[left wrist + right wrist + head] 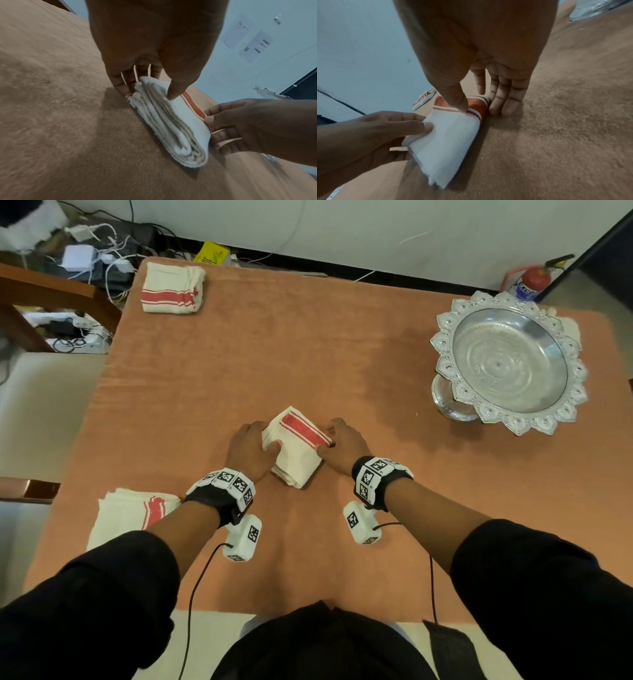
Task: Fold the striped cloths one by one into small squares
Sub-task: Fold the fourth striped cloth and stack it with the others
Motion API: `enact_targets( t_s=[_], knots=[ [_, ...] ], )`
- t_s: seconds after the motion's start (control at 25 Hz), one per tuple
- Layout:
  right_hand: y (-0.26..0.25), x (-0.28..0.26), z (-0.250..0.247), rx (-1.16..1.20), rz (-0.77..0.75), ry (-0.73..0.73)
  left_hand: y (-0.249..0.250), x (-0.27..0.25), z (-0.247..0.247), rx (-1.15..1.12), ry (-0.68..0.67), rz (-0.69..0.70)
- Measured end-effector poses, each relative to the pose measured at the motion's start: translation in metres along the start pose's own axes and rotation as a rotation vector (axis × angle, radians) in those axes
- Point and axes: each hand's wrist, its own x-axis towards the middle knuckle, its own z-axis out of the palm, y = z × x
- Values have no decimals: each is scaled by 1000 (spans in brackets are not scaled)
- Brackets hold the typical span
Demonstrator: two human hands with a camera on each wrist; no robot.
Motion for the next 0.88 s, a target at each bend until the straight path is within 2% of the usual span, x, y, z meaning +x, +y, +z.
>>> enact_targets(
  t_s=[0.16,0.36,0.6,0.72,0.88],
  knots=[
    [-9,3,-1,61,91,-65,-1,5,-2,25,-68,9],
    [-14,-3,-4,60,113,-83,-2,0,-5,16,-104,83],
    [-9,-21,-5,411,150,-13,8,-3,-2,-139,-155,145],
    [-2,-36,-22,594,149,-8,24,-8,3,-403,-239,73],
    [22,-65,-53,786,176,-49,57,-20,8,-850,-440,-53]
  ],
)
